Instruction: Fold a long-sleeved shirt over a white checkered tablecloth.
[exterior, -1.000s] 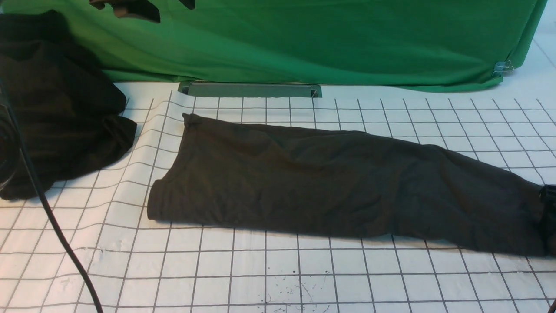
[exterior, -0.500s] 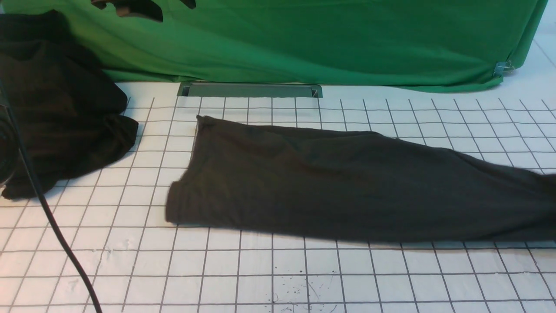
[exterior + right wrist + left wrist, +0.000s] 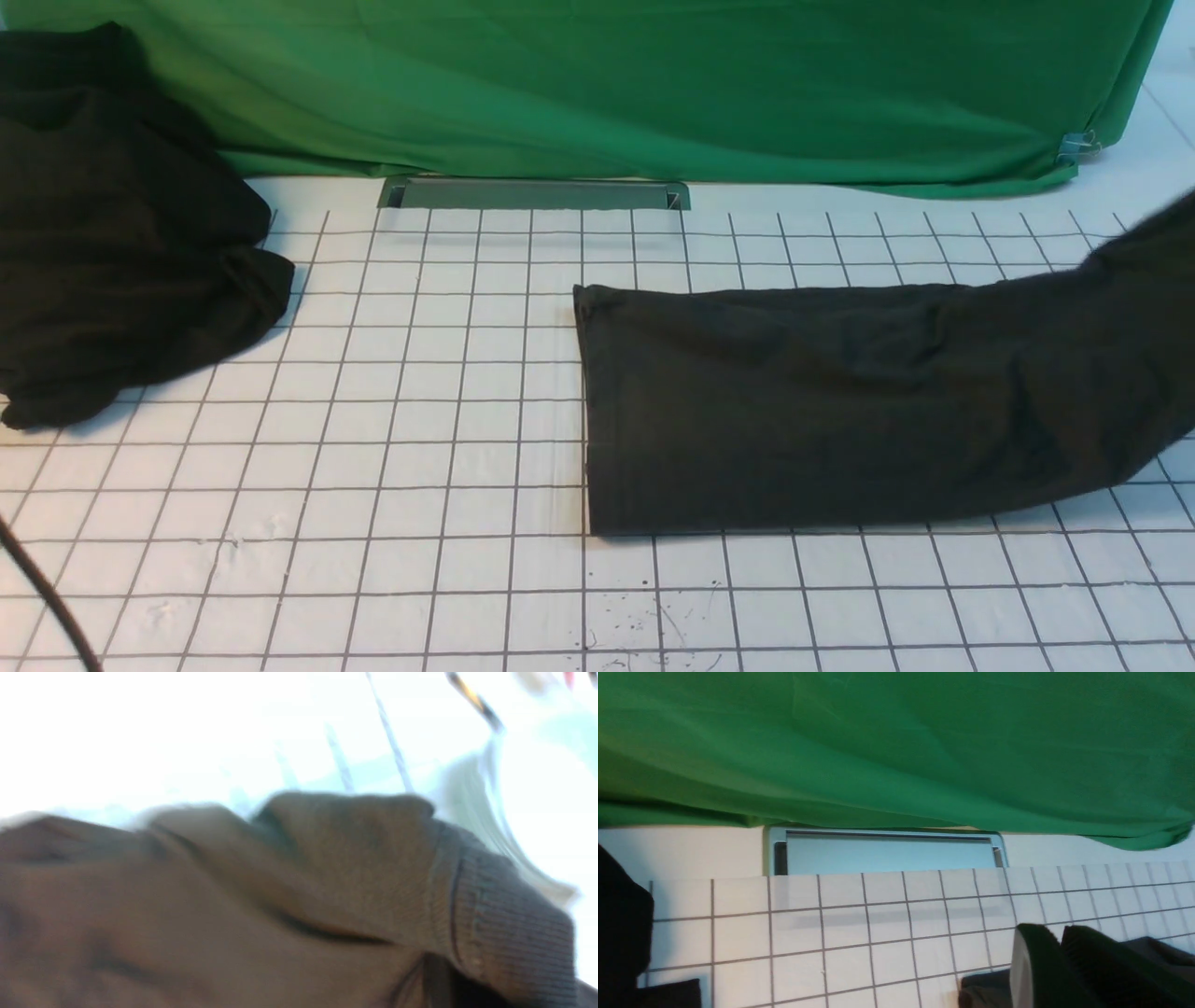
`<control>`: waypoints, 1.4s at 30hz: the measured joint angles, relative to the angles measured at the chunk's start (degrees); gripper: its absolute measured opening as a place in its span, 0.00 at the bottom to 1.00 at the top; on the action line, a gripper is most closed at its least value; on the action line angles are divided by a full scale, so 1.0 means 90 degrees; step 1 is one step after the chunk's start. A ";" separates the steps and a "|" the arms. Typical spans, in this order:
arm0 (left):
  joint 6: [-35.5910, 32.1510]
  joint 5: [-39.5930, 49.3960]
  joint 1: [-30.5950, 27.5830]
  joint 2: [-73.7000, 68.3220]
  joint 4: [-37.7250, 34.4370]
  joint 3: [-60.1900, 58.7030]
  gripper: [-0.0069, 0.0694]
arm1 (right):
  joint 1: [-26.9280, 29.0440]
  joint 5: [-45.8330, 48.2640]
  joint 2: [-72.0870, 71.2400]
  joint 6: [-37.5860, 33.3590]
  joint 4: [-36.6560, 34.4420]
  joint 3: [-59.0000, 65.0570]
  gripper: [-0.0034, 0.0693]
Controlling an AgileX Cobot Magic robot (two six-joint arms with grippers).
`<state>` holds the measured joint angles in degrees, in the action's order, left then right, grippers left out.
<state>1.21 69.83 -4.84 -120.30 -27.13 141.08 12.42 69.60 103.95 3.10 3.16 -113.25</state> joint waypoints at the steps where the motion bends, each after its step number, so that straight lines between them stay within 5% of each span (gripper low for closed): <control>1: -0.0070 -0.0006 -0.0198 -0.0006 -0.0416 -0.0152 0.11 | -0.0360 0.0000 -0.0098 0.0206 -0.0080 -0.0023 0.06; 9: -0.0308 -0.0012 -0.0632 -0.0027 -0.1338 -0.0558 0.09 | -0.3157 -0.0004 0.0157 0.1444 -0.0351 0.0371 0.08; 18: -0.0321 -0.0012 -0.0632 -0.0027 -0.1497 -0.0558 0.09 | -0.4985 -0.1070 0.1345 0.2304 -0.0351 0.0389 0.16; 20: -0.0321 -0.0012 -0.0632 -0.0027 -0.1502 -0.0558 0.09 | -0.5180 -0.1378 0.1601 0.2468 -0.0351 0.0389 0.23; 22: -0.0321 -0.0012 -0.0632 -0.0027 -0.1502 -0.0558 0.09 | -0.5377 -0.1710 0.1933 0.2742 -0.0351 0.0396 0.39; 24: -0.0321 -0.0012 -0.0632 -0.0027 -0.1502 -0.0558 0.09 | -0.5518 -0.1873 0.2134 0.2901 -0.0351 0.0410 0.67; 27: -0.0321 -0.0012 -0.0632 -0.0027 -0.1502 -0.0558 0.09 | -0.5563 -0.1798 0.2151 0.2906 -0.0351 0.0410 0.88; 29: -0.0321 -0.0012 -0.0632 -0.0027 -0.1495 -0.0558 0.09 | -0.5563 -0.1587 0.2085 0.2816 -0.0351 0.0365 0.93; 32: -0.0321 -0.0012 -0.0632 -0.0027 -0.1495 -0.0558 0.09 | -0.5519 -0.0813 0.1892 0.2358 -0.0351 0.0084 0.84; 36: -0.0321 -0.0012 -0.0632 -0.0014 -0.1508 -0.0572 0.09 | -0.5371 -0.0157 0.1072 0.1297 -0.0418 -0.0324 0.26; 37: -0.0327 -0.0012 -0.0632 0.0004 -0.1515 -0.0598 0.09 | -0.5355 -0.0125 0.0844 0.1168 -0.0418 -0.0340 0.19; 42: -0.0353 -0.0012 -0.0632 0.0226 -0.1353 -0.0898 0.09 | -0.5410 -0.0074 -0.0810 0.0603 -0.0424 -0.0346 0.07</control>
<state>-1.97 69.72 -10.53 -118.27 -39.31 133.00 -36.28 68.93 96.65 8.53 -0.65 -116.37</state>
